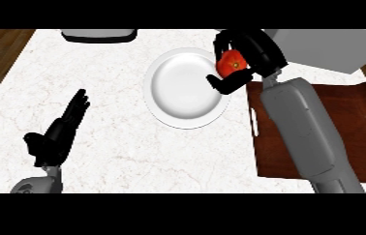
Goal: Pick the tomato from the tray and place it in the plate
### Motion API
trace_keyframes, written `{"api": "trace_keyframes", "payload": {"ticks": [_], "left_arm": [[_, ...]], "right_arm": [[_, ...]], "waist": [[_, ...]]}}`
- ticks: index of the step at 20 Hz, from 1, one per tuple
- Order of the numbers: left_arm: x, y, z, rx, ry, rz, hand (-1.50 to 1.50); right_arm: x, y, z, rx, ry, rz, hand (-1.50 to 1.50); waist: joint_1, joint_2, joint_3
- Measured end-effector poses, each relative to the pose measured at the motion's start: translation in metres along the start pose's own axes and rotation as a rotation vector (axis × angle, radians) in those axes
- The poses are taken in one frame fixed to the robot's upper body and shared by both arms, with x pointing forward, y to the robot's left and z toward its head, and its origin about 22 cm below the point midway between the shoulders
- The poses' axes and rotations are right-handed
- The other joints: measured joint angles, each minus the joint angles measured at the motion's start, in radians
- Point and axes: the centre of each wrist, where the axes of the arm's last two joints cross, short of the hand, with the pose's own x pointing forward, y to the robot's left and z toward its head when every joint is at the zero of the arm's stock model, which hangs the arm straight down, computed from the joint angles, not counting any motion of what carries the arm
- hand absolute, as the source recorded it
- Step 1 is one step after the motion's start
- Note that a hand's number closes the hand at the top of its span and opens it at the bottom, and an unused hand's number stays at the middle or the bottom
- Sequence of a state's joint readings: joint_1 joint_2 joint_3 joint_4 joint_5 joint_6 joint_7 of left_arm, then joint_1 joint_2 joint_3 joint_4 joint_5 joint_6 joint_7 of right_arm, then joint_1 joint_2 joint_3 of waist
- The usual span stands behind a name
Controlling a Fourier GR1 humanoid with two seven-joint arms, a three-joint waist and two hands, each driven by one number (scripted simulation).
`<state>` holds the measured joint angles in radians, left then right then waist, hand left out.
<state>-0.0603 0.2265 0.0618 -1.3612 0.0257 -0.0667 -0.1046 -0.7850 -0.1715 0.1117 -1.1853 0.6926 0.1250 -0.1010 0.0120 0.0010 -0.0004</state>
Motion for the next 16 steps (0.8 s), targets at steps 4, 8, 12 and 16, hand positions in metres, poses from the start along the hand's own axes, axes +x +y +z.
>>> {"api": "trace_keyframes", "payload": {"ticks": [4,8,12,16], "left_arm": [[0.000,0.008,-0.006,0.000,-0.004,-0.004,0.00],[0.004,0.006,-0.006,-0.003,-0.002,-0.007,0.00],[0.001,0.000,-0.007,-0.007,-0.010,-0.005,0.00],[0.002,-0.004,-0.007,-0.016,-0.008,0.000,0.00]], "right_arm": [[0.012,0.035,-0.018,0.023,0.001,-0.015,1.50],[0.018,0.058,-0.028,0.000,0.046,-0.080,1.50],[0.024,0.074,-0.036,-0.043,0.134,-0.143,-1.50],[0.018,0.087,-0.044,-0.021,0.210,-0.167,-1.50]], "waist": [[0.001,0.001,0.000],[0.007,0.003,0.000],[0.013,0.004,0.000],[0.018,0.005,0.000]]}}
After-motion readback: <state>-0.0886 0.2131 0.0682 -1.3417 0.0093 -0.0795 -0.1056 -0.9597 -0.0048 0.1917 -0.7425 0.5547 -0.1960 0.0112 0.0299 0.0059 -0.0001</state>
